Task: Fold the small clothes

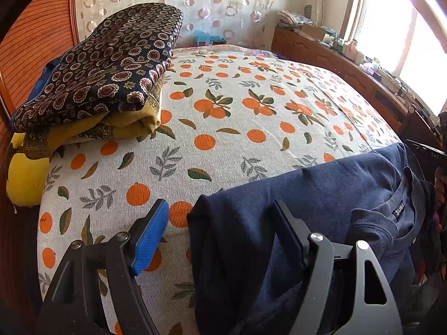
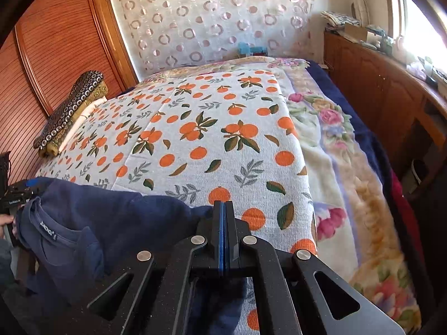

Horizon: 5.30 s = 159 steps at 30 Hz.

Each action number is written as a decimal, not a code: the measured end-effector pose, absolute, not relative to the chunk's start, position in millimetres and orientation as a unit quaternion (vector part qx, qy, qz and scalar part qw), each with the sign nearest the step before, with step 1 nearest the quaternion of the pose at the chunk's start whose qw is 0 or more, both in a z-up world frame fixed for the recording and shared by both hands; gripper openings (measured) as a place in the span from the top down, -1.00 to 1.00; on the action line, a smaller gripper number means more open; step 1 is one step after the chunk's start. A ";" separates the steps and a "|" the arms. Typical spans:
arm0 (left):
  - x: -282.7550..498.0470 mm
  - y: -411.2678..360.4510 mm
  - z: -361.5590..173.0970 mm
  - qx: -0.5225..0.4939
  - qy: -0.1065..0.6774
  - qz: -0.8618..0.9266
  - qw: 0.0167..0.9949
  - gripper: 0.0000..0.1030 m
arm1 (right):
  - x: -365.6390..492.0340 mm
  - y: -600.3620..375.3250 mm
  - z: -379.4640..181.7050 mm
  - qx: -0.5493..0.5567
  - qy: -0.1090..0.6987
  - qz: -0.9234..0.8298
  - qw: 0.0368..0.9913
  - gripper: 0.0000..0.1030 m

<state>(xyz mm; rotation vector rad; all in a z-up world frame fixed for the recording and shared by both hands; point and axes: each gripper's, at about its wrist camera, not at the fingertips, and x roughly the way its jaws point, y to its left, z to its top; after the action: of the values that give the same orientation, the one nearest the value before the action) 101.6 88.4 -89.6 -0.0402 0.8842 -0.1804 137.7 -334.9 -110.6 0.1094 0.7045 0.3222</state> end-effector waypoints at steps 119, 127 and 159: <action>220.4 22.5 -65.4 0.031 0.423 -0.151 0.893 0.07 | 268.9 -298.7 -23.1 -0.024 0.306 0.169 0.936 -0.05; 202.0 15.4 -82.3 0.044 0.437 -0.141 0.887 0.07 | 220.6 -288.8 -34.9 -0.043 0.325 0.187 0.926 -0.11; 169.5 7.2 -78.3 0.046 0.394 -0.129 0.909 0.67 | 180.4 -287.2 -57.7 -0.043 0.328 0.158 0.930 -0.12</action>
<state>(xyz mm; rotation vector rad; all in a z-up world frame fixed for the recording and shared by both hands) 169.5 7.2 -78.3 0.0952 0.8118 -0.2657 180.4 -287.2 -57.7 -0.0882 0.6708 0.3239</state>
